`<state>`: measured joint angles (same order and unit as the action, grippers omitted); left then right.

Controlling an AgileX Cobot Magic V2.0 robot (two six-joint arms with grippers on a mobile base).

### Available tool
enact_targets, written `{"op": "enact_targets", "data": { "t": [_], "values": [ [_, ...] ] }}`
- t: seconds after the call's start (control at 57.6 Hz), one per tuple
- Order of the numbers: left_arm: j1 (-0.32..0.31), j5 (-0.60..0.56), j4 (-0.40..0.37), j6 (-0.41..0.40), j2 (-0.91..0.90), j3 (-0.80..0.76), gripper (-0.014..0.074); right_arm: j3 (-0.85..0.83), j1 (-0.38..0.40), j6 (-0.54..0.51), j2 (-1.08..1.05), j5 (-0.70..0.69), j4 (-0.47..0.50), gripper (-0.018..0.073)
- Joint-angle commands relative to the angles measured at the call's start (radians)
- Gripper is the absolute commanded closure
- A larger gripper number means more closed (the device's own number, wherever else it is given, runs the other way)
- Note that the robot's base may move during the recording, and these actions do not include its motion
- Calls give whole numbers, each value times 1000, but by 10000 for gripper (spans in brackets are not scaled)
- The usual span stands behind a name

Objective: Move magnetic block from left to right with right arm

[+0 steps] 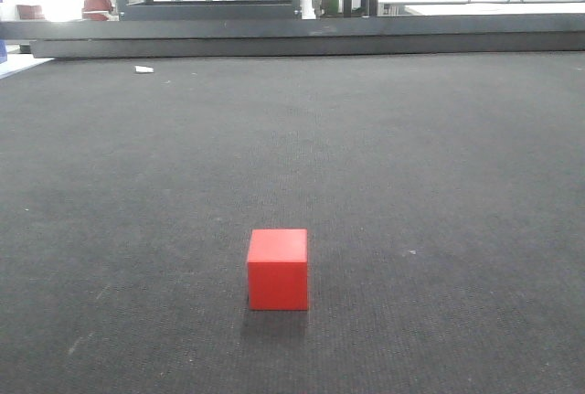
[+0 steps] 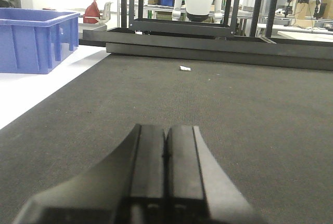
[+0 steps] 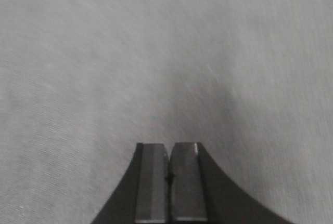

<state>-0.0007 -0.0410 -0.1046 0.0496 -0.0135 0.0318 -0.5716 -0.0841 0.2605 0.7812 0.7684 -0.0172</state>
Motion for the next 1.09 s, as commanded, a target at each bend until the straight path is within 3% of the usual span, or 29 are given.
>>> {"op": "enact_targets", "data": {
  "t": [0.0,0.104,0.226,0.278,0.573,1.076],
  "values": [
    [-5,-92,-5,2,-13,9,722,-88,-31,94,84,55,-75,496],
    [-5,-92,-5,2,-13,9,722,-138,-86,140,172,115,-104,359],
    [-5,-92,-5,2,-13,9,722,-189,-159,200,262,129,-104,-4],
    [-5,-92,-5,2,-13,9,722,-211,-186,235,291,144,-103,-93],
    [-5,-92,-5,2,-13,9,722,-418,-394,468,493,299,-78,-63],
    [-5,-92,-5,2,-13,9,722,-723,-660,569,828,288,-9,-63]
  ]
}}
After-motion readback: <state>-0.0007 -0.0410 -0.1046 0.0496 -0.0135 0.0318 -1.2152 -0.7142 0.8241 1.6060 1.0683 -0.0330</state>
